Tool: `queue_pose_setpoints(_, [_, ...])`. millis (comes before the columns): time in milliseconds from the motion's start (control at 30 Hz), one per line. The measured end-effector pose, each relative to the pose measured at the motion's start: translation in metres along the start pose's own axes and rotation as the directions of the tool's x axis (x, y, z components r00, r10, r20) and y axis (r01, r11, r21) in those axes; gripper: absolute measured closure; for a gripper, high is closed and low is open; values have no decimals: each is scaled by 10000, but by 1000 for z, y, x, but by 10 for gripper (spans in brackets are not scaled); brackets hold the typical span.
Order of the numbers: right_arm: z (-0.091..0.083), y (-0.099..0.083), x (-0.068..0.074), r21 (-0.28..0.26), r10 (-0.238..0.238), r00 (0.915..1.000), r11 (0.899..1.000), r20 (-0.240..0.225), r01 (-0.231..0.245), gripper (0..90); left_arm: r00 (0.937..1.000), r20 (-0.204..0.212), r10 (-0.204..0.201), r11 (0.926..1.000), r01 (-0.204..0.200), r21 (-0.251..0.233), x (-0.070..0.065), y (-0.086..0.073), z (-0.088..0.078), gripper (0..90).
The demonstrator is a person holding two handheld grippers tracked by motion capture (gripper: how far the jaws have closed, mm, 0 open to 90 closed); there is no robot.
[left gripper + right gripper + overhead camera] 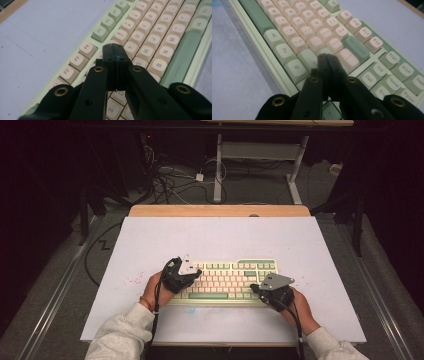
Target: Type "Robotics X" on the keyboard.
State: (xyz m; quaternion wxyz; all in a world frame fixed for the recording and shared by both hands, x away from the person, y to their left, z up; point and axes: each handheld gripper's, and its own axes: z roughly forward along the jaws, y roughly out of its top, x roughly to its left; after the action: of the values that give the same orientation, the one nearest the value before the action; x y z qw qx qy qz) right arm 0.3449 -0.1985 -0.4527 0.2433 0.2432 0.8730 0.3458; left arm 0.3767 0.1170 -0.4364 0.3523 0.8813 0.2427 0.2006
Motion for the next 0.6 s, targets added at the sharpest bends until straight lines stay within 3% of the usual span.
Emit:
queue_pose_setpoints(133, [-11,4,0,-430,-25,9998,9991,204,34,900,10000,-84,-6,9999,5,-159,-1,0,-4,874])
queue_pose_setpoints(333, [-19,5,-2,-672,95,9997,9977,230,-80,900,9998,-208,11,9992,-20,-397,-1,-1,-10,872])
queue_pose_setpoints(600, [-27,6,-2,-935,176,9996,9955,239,-153,900,9991,-422,103,9955,-142,-935,-2,-3,-21,771])
